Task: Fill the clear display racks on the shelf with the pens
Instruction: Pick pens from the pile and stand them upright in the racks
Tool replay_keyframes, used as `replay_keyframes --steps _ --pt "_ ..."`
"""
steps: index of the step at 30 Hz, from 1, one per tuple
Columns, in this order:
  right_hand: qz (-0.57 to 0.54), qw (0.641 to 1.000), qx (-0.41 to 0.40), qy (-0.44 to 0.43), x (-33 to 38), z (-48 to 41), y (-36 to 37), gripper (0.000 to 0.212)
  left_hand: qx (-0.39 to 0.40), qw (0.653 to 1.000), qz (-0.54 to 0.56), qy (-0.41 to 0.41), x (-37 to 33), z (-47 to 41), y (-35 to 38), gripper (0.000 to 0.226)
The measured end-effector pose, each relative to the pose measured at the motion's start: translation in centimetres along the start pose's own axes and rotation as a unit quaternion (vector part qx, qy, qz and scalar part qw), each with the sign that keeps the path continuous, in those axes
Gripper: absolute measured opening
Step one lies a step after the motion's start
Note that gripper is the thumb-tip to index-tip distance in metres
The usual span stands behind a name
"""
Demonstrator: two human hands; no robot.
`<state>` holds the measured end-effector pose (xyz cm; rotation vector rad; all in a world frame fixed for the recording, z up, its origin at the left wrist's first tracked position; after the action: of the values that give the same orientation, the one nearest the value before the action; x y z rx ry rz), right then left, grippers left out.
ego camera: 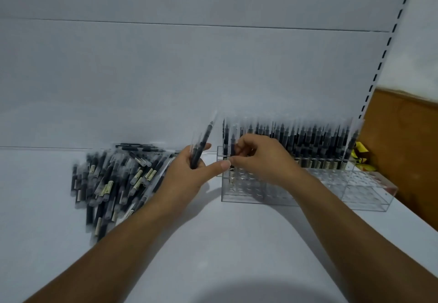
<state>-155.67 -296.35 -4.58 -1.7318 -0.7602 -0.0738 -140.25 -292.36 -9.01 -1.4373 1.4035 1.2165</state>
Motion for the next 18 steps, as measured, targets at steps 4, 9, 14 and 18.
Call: replay_keyframes --steps 4,9,14,18 --pt "-0.016 1.0 -0.025 0.001 -0.7 0.8 -0.9 0.012 0.01 0.997 -0.021 0.074 -1.3 0.8 0.7 0.064" --pt "-0.128 0.986 -0.097 -0.044 0.3 2.6 -3.4 0.01 0.03 0.994 -0.042 0.101 -1.6 1.1 1.9 0.045" --pt "-0.214 0.973 -0.038 -0.085 2.7 2.9 -1.6 0.013 0.062 0.989 -0.06 0.122 -1.6 1.7 3.3 0.046" --pt "-0.303 0.949 -0.064 -0.053 1.7 2.7 -2.7 0.011 0.039 0.986 -0.096 0.127 -1.4 1.4 2.6 0.051"
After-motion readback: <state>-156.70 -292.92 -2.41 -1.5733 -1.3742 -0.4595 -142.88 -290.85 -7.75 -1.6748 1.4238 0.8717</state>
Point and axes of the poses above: each hand's wrist, its own z-axis away from the middle knuckle, its own y-axis out of the palm, x = y × z, the point moved 10 cm from there along -z, towards the middle knuckle, and after that the axes turned 13 degrees about z, right-handed, at the moved point
